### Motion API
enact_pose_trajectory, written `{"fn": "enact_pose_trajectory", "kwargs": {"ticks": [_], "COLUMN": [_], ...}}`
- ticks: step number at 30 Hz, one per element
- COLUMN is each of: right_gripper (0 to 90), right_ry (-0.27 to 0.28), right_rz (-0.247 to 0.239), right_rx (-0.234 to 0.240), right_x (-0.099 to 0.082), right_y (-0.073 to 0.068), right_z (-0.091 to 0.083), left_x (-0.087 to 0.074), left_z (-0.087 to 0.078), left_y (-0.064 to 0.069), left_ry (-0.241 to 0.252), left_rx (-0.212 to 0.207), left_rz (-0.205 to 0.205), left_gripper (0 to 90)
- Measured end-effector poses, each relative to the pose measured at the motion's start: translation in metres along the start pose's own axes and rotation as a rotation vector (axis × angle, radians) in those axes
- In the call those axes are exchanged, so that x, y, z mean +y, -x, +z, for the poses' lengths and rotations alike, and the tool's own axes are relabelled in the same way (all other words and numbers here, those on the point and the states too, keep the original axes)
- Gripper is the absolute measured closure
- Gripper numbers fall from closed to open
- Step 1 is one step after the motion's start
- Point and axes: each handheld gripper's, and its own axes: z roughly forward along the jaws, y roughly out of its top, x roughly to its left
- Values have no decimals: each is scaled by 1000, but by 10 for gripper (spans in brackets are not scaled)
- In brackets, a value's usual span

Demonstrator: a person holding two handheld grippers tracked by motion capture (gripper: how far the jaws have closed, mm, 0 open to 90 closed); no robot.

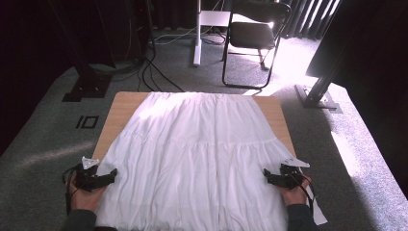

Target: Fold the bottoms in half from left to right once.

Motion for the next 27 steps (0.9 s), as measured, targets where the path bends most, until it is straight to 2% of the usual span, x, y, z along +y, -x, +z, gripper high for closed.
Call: {"fn": "enact_pose_trajectory", "kwargs": {"ticks": [1, 5, 7, 8, 10, 11, 13, 16, 19, 21, 24, 27], "right_gripper": [185, 185, 185, 185, 220, 279, 319, 343, 353, 361, 369, 370], "right_ry": [0, 0, 0, 0, 1, -2, -11, 30, 40, 25, -8, -46], "right_rz": [0, 0, 0, 1, 0, 3, -1, -9, -22, -20, -6, 21], "right_rx": [0, 0, 0, 0, 1, -2, 6, -43, -77, -99, -119, -123], "right_x": [0, 0, 0, 0, 0, 1, 3, 7, 4, -3, -17, -30], "right_y": [0, 0, 0, 0, 0, 0, 1, 3, 8, 13, 23, 29], "right_z": [0, 0, 0, 0, 0, -2, -7, -23, -38, -45, -50, -49], "left_x": [0, 3, 3, 2, 3, 2, 2, -2, -9, -12, -11, -6], "left_z": [0, -8, -10, -10, -12, -14, -15, -24, -27, -30, -34, -34], "left_y": [0, -8, -10, -10, -13, -17, -21, -38, -52, -59, -66, -63], "left_ry": [0, -16, -23, -25, -33, -27, -20, -9, -12, -8, 7, -2], "left_rx": [0, -14, -12, 17, 63, 67, 65, 93, 103, 118, 116, 146], "left_rz": [0, -13, -1, 14, 35, 29, 20, -1, -24, -41, -59, -31], "left_gripper": [217, 693, 835, 867, 879, 881, 882, 882, 883, 883, 883, 883]}}
